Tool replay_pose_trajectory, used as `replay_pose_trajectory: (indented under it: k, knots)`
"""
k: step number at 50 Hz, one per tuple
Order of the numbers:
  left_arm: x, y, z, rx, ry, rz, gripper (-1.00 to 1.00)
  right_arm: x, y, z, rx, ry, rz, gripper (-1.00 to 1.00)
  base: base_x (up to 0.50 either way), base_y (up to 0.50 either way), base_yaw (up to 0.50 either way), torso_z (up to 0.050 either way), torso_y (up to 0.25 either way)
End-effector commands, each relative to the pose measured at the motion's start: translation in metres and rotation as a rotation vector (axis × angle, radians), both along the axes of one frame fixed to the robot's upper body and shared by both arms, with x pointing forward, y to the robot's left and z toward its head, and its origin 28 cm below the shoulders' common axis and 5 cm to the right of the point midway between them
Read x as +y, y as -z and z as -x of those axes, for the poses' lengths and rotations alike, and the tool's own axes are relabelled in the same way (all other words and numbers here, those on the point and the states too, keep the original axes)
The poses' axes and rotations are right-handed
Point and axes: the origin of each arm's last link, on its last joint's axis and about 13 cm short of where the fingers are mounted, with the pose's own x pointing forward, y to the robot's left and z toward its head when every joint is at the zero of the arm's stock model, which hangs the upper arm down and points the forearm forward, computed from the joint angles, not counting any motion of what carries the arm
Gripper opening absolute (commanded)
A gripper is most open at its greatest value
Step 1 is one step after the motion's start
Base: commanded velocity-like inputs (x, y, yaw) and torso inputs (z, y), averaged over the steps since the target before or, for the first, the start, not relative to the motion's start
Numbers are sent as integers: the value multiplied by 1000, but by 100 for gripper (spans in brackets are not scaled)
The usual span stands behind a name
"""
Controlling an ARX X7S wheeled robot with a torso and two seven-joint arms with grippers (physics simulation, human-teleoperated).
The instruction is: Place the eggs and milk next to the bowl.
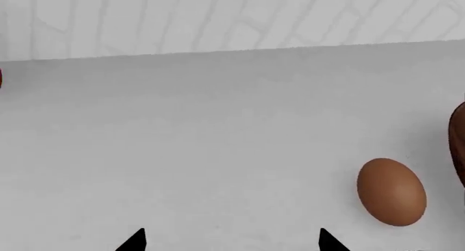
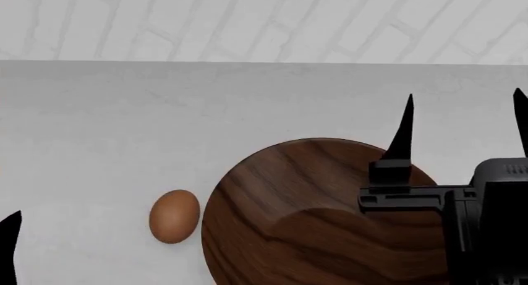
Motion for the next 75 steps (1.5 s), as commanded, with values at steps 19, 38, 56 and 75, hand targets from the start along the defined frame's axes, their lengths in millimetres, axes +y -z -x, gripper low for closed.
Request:
replay_pose_trajectory:
  k: [19,38,56,75]
  knots:
    - [28,15,64,89,-282,14,100,1,2,-2,0,-14,-8,100,0,0,0,0,0]
    - [49,19,72,134,-323,-97,100,4,0,-4,-3,-28,-9,100,0,0,0,0,0]
    - [59,31,44,186,-296,-132,100,5,1,-5,0,-28,-4,100,0,0,0,0,0]
    - [67,37,28,215,-311,-173,100,4,0,-3,1,-21,-2,100,0,0,0,0,0]
